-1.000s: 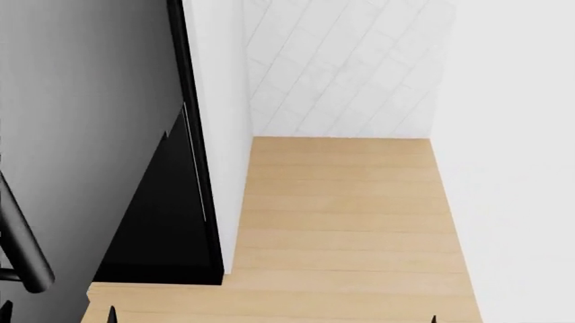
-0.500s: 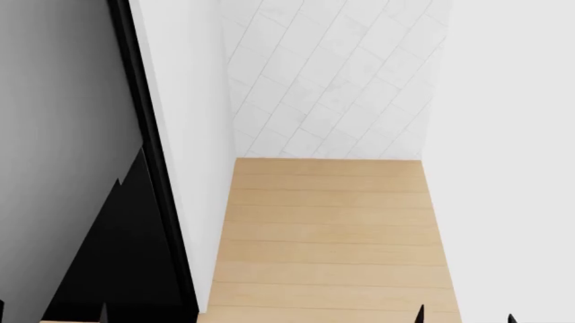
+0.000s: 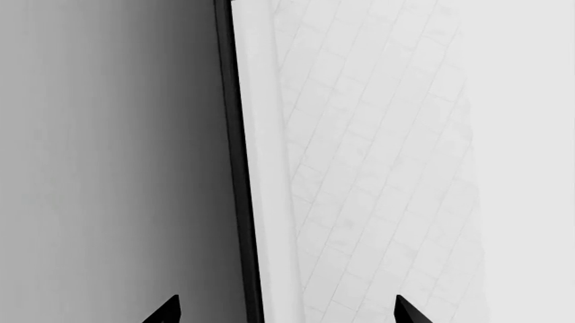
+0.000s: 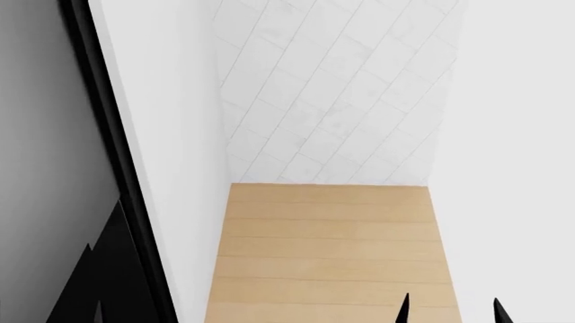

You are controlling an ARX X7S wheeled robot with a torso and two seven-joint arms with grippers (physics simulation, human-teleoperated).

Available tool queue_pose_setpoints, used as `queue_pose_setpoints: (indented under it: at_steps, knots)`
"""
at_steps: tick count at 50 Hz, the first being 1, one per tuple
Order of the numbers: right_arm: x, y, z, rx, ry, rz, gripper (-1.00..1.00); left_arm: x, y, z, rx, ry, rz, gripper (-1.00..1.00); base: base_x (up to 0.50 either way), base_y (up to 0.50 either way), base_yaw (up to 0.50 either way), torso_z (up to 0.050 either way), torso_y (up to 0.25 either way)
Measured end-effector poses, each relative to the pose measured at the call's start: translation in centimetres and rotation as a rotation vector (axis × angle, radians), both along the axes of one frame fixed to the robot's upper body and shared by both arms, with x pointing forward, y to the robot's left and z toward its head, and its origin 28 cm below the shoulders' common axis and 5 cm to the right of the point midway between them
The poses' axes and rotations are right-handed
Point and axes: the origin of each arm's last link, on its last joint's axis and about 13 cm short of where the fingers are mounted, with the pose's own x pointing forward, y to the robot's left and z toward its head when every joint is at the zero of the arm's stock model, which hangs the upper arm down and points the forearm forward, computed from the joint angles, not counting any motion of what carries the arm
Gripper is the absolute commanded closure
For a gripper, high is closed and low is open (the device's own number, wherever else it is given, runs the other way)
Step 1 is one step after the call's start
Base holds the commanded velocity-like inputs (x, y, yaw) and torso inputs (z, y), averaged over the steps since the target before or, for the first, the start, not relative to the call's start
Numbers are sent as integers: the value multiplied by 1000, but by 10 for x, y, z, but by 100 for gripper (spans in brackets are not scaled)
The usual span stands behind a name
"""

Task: Close the fridge door

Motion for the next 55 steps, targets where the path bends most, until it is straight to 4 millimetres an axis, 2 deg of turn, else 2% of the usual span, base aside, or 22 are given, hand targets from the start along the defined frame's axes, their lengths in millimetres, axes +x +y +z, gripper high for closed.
queue_pose_setpoints:
  at_steps: [20, 28, 35, 39, 45, 55]
  knots:
    - [0, 1, 1, -3, -2, -4, -100, -1, 0, 0, -7, -3, -3, -100, 500, 3, 0, 50, 0]
    - [0, 1, 2, -3, 0, -9, -100, -41, -6, -24, -60, 161, 36, -100, 500, 0, 0, 50, 0]
    - [0, 2, 2, -4, -1, -6, -100, -20, -2, -12, -35, 77, 18, -100, 500, 0, 0, 50, 0]
    - [0, 2, 2, -3, -3, -5, -100, -14, -1, -8, -25, 47, 13, -100, 500, 0, 0, 50, 0]
    - [0, 1, 3, 4, -11, -4, -100, -8, 6, 4, -40, 8, 46, -100, 0, 0, 0, 15, 0]
    - [-1, 1, 3, 12, -18, 0, -100, -4, 43, 25, -122, -28, 253, -100, 0, 0, 0, 0, 0]
